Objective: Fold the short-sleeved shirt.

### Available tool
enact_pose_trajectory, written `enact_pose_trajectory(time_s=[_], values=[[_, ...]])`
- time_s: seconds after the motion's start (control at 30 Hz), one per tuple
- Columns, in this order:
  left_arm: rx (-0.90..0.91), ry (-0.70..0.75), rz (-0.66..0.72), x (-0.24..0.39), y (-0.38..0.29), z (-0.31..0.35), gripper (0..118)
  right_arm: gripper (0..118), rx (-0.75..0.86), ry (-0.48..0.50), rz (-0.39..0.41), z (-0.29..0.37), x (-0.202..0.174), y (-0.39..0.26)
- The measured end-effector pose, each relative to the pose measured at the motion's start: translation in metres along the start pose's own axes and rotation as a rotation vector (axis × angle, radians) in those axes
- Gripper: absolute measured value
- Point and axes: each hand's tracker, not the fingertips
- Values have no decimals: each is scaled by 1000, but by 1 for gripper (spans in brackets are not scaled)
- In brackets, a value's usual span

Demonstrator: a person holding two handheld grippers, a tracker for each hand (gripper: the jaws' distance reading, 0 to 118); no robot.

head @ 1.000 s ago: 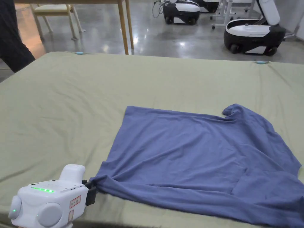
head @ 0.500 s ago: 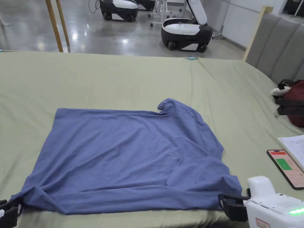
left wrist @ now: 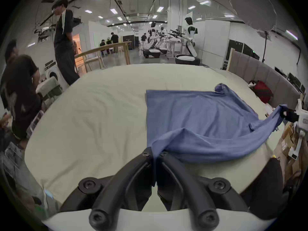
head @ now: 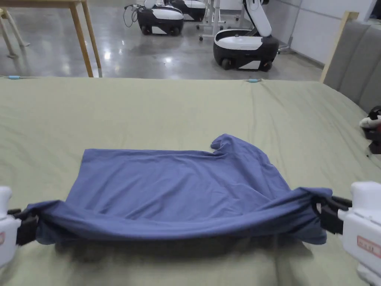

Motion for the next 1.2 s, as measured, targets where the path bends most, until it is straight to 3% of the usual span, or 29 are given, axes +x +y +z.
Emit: enact_pose_trajectory(time_s=[0.17,0.37,0.4,0.43,0.47,0.5,0.53,0.57,0.63,0.73,0.8,0.93,0.97,1.0,1.03,1.2], values=[[-87,60,-53,1,59,-83,0,4,-73,-46,24,-80,-1,47],[-248,66,26,2,54,-160,4,4,-242,-101,31,-178,13,35],[-239,66,25,2,52,-162,17,5,-267,-106,29,-184,15,32],[-224,73,25,1,49,-158,41,13,-269,-114,36,-187,17,29],[-210,76,35,1,48,-153,76,36,-253,-117,42,-175,8,24],[-181,56,42,3,44,-140,113,77,-244,-105,39,-167,10,23],[-158,33,56,2,41,-129,118,98,-236,-71,14,-159,12,24],[-103,31,62,4,37,-111,117,105,-212,-34,-24,-142,11,22],[17,55,30,12,28,-74,117,105,-64,16,-48,-104,4,14],[177,68,17,34,-4,-23,117,105,72,28,-38,-46,-27,0],[214,63,29,45,-28,-1,117,106,151,58,-35,-19,-47,-15],[293,85,17,63,-71,23,112,101,236,28,14,14,-82,-41],[287,63,17,64,-79,26,97,85,236,40,12,17,-88,-44],[271,50,28,65,-87,28,44,41,231,43,14,18,-94,-46],[228,50,53,57,-94,17,0,6,213,28,24,18,-100,-48],[108,38,92,26,-106,-11,0,2,185,51,13,17,-104,-54]])
